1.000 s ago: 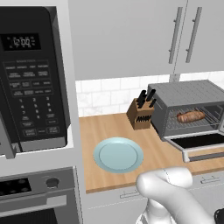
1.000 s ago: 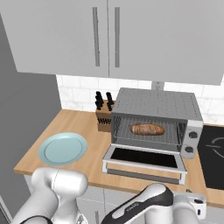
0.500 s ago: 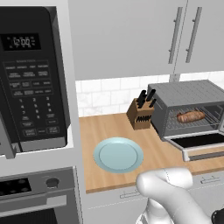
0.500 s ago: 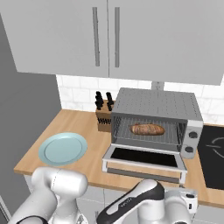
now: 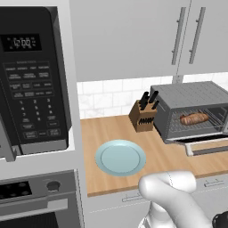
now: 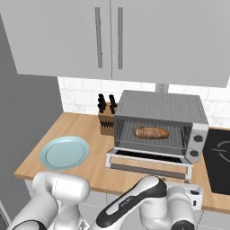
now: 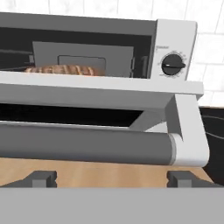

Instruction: Pick up the kebab skewer and baguette bread, and place them inside the toaster oven. Close the toaster oven door and start by setting the timer.

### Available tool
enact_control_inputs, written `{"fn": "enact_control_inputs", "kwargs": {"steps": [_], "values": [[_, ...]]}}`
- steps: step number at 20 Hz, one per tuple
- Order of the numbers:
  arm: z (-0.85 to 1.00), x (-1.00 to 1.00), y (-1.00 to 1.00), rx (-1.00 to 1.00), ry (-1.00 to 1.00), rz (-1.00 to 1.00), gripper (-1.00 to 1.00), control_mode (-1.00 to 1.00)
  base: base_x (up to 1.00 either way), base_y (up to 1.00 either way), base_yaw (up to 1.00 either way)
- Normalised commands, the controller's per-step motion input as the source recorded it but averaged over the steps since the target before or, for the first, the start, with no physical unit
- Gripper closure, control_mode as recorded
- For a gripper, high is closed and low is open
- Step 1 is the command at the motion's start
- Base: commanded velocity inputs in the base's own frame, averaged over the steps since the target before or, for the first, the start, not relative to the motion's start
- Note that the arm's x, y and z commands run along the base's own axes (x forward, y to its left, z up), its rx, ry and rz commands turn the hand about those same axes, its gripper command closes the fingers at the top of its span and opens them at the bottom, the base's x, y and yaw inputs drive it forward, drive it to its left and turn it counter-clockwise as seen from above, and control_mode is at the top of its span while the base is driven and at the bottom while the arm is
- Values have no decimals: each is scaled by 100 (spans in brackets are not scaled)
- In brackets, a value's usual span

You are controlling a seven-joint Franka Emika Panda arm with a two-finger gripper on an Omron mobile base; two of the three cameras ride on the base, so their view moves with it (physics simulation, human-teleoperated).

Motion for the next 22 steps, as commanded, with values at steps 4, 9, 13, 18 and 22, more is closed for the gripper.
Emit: {"fn": "enact_control_inputs", "kwargs": {"steps": [4, 9, 13, 18, 22], "values": [[35, 48, 15, 0, -13, 0, -100, -100, 0, 0, 0], [24, 54, 17, 0, -8, 0, -100, -100, 0, 0, 0], [15, 54, 21, 0, -3, 0, -100, -100, 0, 0, 0], [10, 52, 19, 0, -3, 0, -100, -100, 0, 0, 0], [5, 57, 21, 0, -2, 1, -100, -100, 0, 0, 0]]}}
